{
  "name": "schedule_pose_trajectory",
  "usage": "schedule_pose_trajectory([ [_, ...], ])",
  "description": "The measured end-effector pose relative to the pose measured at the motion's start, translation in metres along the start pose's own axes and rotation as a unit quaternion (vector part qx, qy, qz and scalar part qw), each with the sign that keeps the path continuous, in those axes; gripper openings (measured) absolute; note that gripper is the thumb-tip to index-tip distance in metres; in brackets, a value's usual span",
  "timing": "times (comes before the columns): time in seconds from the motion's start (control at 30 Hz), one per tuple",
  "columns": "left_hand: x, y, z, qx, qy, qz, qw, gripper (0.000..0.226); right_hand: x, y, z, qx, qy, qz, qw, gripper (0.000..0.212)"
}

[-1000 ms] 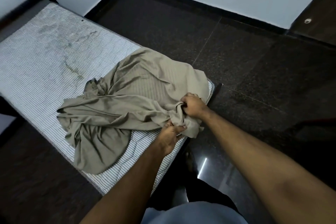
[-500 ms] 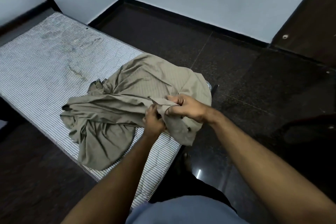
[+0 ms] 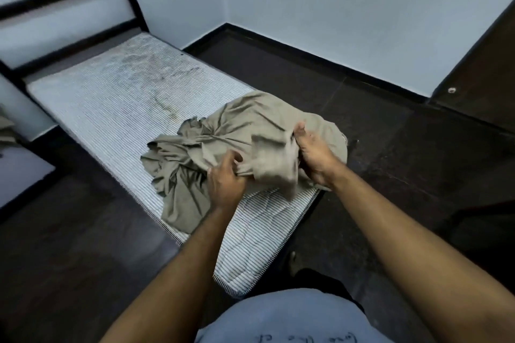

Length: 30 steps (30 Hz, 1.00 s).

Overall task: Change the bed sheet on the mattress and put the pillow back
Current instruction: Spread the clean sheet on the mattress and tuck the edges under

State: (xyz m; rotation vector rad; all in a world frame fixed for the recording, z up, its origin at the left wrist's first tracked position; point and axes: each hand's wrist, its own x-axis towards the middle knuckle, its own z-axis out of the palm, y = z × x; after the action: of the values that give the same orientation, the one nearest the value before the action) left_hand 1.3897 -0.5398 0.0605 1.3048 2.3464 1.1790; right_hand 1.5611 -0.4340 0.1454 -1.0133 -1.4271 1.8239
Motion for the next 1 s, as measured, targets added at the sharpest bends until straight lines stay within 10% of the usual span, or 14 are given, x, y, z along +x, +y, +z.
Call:
schedule_pose_trajectory([
  [0.17,-0.017,-0.020,-0.017,0.017,-0.054,0.019,0.998,0.033,0.001,0.012,0.027,-0.286,-0.202,0.107,0.930,0.096],
  [0.27,-0.007,-0.020,-0.026,0.058,-0.063,0.011,0.996,0.026,0.021,0.024,0.041,-0.437,-0.189,0.036,0.879,0.089],
  [0.43,0.024,-0.023,-0.031,-0.071,-0.057,-0.094,0.991,0.023,0.044,0.058,0.060,-0.414,-0.279,-0.003,0.866,0.061],
  [0.63,0.052,-0.045,-0.029,-0.120,-0.073,-0.079,0.987,0.030,0.064,0.064,0.066,-0.101,-0.202,0.109,0.968,0.026],
  [0.87,0.058,-0.115,-0.018,0.218,-0.186,-0.170,0.943,0.034,0.078,0.050,0.065,-0.060,-0.312,0.221,0.922,0.021],
  [1.0,0.064,-0.159,-0.009,0.207,-0.227,-0.174,0.936,0.036,0.055,0.056,0.075,-0.170,-0.361,0.285,0.872,0.027],
])
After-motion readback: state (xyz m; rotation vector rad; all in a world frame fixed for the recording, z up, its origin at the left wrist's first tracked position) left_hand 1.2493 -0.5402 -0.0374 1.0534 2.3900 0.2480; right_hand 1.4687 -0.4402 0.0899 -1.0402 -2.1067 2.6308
